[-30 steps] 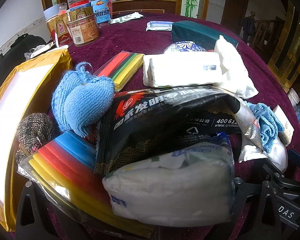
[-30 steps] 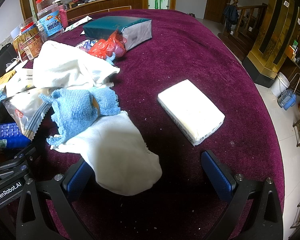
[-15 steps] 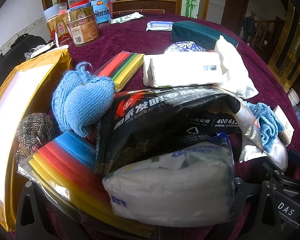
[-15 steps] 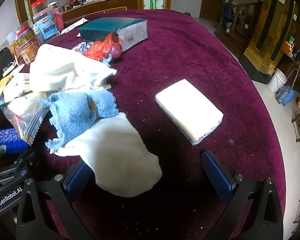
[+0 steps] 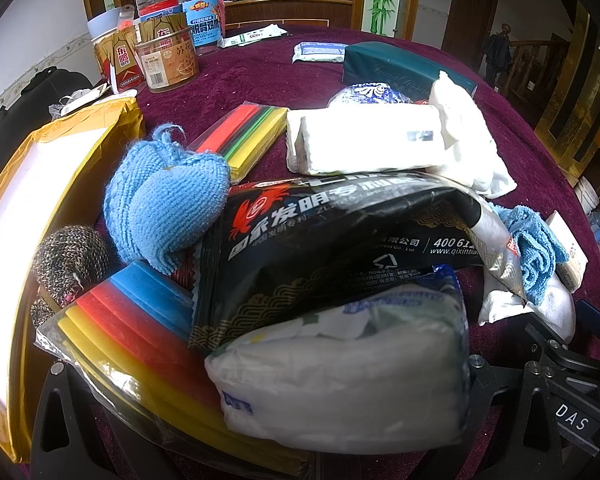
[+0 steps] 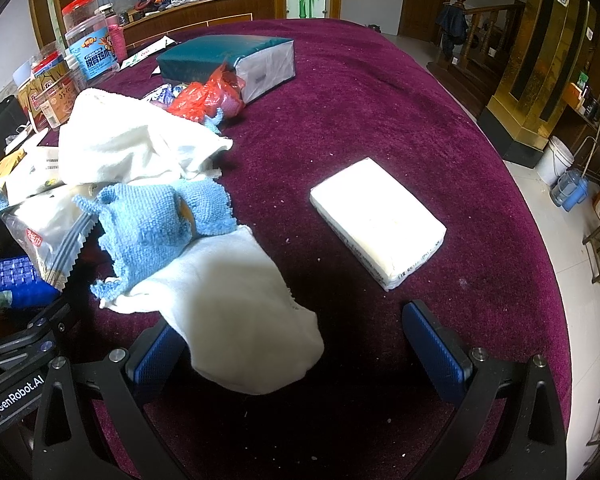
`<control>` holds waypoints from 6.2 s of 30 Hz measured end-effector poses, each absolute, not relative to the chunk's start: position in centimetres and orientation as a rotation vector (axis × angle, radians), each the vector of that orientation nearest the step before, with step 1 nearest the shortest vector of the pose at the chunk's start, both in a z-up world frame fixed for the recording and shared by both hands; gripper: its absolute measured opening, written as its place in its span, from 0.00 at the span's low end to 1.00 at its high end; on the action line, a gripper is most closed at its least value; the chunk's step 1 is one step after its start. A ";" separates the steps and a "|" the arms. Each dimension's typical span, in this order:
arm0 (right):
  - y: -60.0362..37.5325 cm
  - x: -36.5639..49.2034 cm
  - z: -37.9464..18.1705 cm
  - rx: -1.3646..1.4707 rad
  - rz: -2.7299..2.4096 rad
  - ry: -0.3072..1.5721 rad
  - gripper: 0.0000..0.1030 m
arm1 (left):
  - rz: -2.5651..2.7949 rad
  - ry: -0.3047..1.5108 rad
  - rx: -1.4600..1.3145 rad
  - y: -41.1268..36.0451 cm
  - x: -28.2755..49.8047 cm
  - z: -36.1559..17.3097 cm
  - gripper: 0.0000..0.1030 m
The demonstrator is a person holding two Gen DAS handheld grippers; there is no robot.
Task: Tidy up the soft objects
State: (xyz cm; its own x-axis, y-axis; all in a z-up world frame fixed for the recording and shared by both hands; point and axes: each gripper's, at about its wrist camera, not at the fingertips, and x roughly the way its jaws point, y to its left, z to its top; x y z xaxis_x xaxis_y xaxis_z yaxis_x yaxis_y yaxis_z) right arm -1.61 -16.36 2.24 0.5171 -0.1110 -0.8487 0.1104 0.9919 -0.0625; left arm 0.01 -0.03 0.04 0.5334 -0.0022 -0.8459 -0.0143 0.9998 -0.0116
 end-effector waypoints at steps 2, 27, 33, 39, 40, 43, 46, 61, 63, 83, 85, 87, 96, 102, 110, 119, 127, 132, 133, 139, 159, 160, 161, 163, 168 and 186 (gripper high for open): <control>-16.4 -1.6 2.2 0.000 -0.133 1.019 1.00 | 0.007 1.008 -0.018 0.0 0.0 0.0 1.00; -18.0 -9.5 9.9 -0.016 -0.122 0.701 1.00 | -0.195 0.763 -0.031 10.5 -8.8 6.5 0.98; -17.4 -6.1 7.2 0.091 -0.063 0.700 1.00 | -0.238 0.820 -0.079 13.3 -10.8 5.7 0.98; -18.2 -6.5 6.3 0.166 -0.017 0.697 1.00 | -0.291 0.884 -0.051 10.7 -10.5 4.9 0.98; -18.3 -6.5 6.3 0.175 -0.013 0.700 1.00 | -0.303 0.901 -0.058 10.3 -10.2 4.6 0.98; -18.5 -6.1 6.0 0.197 -0.015 0.722 1.00 | -0.302 0.971 -0.075 8.7 -8.7 3.3 0.98; -18.6 -6.1 6.0 0.200 -0.009 0.724 1.00 | -0.305 1.043 -0.163 8.2 -6.8 1.9 0.94; -18.4 -5.7 5.7 0.197 -0.005 0.746 1.00 | -0.414 0.930 -0.280 7.2 -6.0 3.8 0.20; -18.3 -5.8 5.8 0.197 -0.006 0.740 1.00 | -0.412 0.887 -0.272 7.7 -6.7 4.9 0.20; -4.2 -6.6 2.5 0.010 0.173 1.074 0.62 | -0.320 0.732 -0.382 19.0 -12.0 8.6 0.20; -4.4 -7.0 2.7 0.030 0.192 1.085 0.59 | -0.306 0.719 -0.386 20.2 -12.3 9.0 0.20; -4.7 -7.9 3.3 0.025 0.203 1.091 0.59 | -0.298 0.708 -0.402 21.5 -12.3 9.2 0.20; -1.5 -9.9 11.0 0.082 0.476 0.986 0.59 | -0.260 0.720 -0.399 25.3 -10.3 9.5 0.21; 5.9 -3.9 13.3 0.061 0.577 0.951 0.59 | -0.231 0.729 -0.355 26.7 -6.8 9.9 0.21; 14.3 4.2 11.2 -0.107 0.528 0.919 0.60 | -0.220 0.846 -0.384 29.2 1.5 7.7 0.21; 17.2 9.2 6.7 -0.176 0.475 0.983 0.61 | -0.188 0.953 -0.424 30.6 6.9 3.9 0.24; 14.8 10.4 7.8 -0.082 0.451 0.960 0.75 | -0.175 0.917 -0.562 32.5 7.3 4.2 0.66; 11.4 8.5 9.8 -0.009 0.446 0.922 0.75 | -0.157 0.901 -0.614 32.9 5.6 4.8 0.66; 10.2 7.6 10.2 0.001 0.441 0.910 0.76 | -0.157 0.899 -0.617 32.8 5.1 5.0 0.68; 3.7 2.9 10.0 0.036 0.383 0.885 0.79 | -0.150 0.891 -0.655 31.6 2.2 5.6 0.71; -10.9 -5.2 5.7 0.118 0.089 0.730 0.80 | -0.229 0.801 -0.010 16.2 -4.4 8.8 0.71; -11.3 -5.2 5.6 0.133 0.090 0.743 0.80 | -0.238 0.795 0.043 15.2 -4.5 8.6 0.71; -11.7 -5.3 5.8 0.155 0.093 0.724 0.80 | -0.244 0.788 0.116 14.0 -4.6 8.2 0.71; -12.0 -5.6 5.9 0.163 0.087 0.710 0.80 | -0.246 0.781 0.205 12.7 -4.3 7.6 0.71; -11.7 -5.6 5.8 0.149 0.093 0.717 0.80 | -0.258 0.838 0.305 11.3 -2.5 5.3 0.71; -12.1 -5.1 5.3 0.188 0.100 0.752 0.80 | -0.320 0.794 0.293 10.5 -6.4 7.3 0.78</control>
State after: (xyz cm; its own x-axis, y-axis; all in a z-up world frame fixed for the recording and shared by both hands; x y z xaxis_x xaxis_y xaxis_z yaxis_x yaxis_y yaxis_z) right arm -5.10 -12.10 5.26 0.7264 0.1574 -0.6690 -0.0227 0.9784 0.2056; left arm -6.43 10.52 7.27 0.6581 -0.1689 -0.7337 0.3864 0.9122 0.1366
